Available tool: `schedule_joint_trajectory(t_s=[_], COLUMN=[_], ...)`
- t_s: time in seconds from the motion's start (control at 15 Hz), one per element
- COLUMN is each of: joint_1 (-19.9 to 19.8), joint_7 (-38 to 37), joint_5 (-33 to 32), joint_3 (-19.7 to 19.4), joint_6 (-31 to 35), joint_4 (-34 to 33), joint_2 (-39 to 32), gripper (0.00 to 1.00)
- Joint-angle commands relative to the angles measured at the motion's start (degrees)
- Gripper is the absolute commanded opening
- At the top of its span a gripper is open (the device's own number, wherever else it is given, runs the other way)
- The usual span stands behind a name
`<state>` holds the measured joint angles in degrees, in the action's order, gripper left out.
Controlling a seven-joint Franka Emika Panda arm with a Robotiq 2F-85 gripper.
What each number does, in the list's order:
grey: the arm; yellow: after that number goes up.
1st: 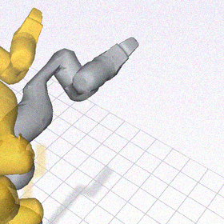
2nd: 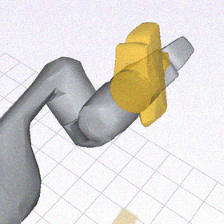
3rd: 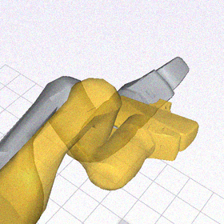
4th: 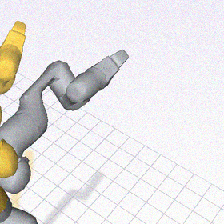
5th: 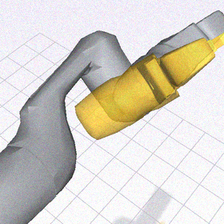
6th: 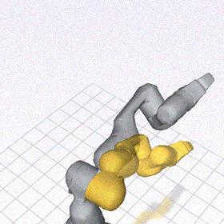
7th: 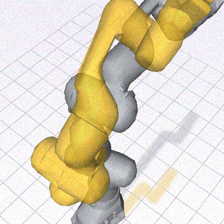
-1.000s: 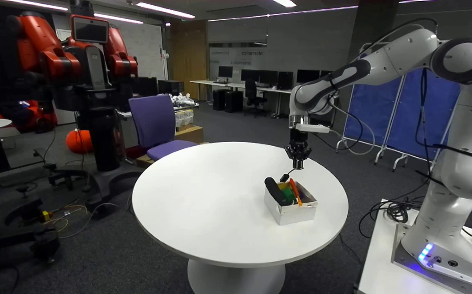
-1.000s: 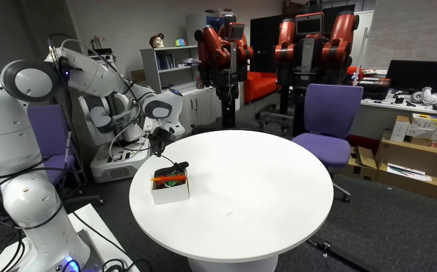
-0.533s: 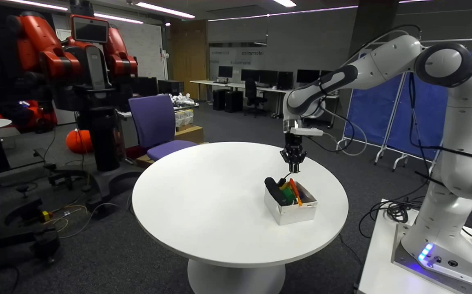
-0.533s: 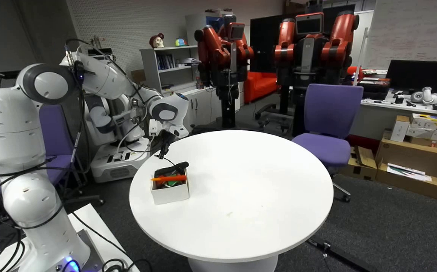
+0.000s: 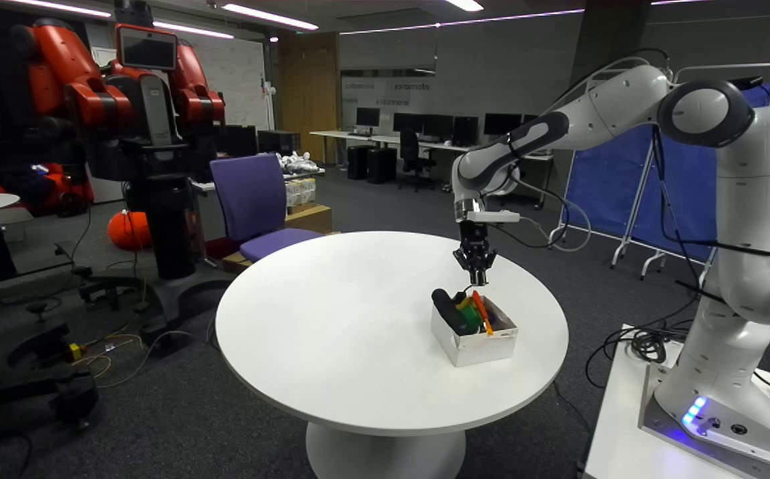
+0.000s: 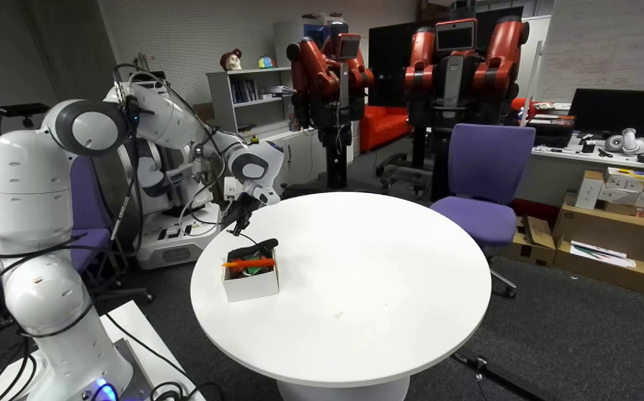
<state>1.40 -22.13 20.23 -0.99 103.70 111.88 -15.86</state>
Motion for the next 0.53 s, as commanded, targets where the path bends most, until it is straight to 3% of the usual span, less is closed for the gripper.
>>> schedule_joint_trajectory(t_s=[0.0, 0.27, 0.47], joint_1=[-1.6, -2.4, -2.4], joint_7=[0.4, -2.2, -6.1], joint_5=[1.4, 2.2, 2.5], joint_3=[-0.4, -1.5, -2.4], joint_6=[-7.0, -14.1, -14.9], joint_4=[-5.7, -10.1, -12.8], joint_2=[-2.3, -3.6, -5.0], gripper=[0.04, 0.04, 0.04])
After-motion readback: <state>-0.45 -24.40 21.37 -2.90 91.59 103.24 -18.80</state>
